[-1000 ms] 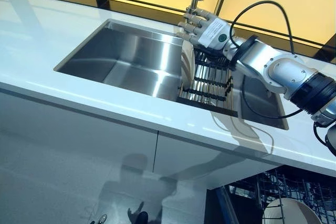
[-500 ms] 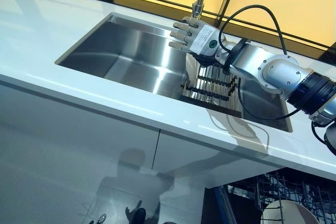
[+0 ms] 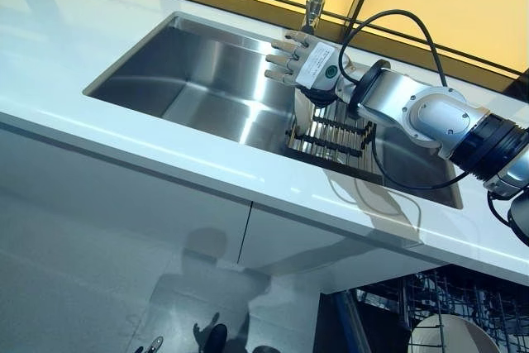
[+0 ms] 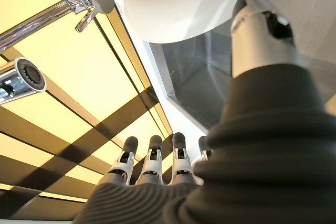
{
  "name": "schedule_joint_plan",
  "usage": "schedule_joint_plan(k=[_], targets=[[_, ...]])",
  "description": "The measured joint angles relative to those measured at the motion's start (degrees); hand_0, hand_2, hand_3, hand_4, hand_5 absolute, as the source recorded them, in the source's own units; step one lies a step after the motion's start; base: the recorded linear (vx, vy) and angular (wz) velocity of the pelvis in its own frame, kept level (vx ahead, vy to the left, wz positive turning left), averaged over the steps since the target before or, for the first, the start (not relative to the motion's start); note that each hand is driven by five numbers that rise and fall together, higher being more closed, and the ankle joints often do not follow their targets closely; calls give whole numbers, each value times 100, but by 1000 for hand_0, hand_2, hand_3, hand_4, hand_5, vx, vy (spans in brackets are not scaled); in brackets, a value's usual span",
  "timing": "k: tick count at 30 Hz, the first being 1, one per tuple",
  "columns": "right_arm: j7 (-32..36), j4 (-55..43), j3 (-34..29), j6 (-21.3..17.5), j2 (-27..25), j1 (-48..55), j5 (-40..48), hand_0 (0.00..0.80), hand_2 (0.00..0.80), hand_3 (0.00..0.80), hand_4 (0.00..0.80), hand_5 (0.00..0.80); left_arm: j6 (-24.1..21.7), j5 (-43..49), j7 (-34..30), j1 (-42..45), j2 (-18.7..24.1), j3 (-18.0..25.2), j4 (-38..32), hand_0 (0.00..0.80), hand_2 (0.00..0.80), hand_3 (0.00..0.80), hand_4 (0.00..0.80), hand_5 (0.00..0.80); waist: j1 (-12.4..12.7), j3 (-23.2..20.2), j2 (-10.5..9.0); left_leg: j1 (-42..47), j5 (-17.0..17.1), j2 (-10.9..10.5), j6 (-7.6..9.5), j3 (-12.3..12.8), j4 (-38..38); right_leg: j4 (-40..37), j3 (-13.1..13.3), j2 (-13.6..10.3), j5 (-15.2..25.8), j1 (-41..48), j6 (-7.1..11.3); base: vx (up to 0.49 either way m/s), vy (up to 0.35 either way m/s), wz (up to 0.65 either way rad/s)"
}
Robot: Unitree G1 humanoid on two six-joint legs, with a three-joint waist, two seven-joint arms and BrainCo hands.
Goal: Take plates into dishwasher
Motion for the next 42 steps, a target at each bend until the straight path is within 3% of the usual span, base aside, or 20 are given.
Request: schedule_joint_plan(k=[16, 42], targets=[[194, 9, 254, -71, 2, -13, -151, 0, 0, 0, 0, 0, -3, -12, -2, -23, 111, 12, 27, 0, 0, 0, 0, 0, 0, 178, -135, -74, 15, 26, -17, 4, 5, 1, -8, 27, 8, -77, -11, 0, 0, 0], [342, 17, 428, -71, 2, -25, -366, 0, 0, 0, 0, 0, 0, -231, -1, -23, 229, 19, 23, 0, 0, 0, 0, 0, -1, 291, -166, -96, 15, 29, -20, 6, 4, 1, -11, 29, 1, -99, -1, 0, 0, 0]])
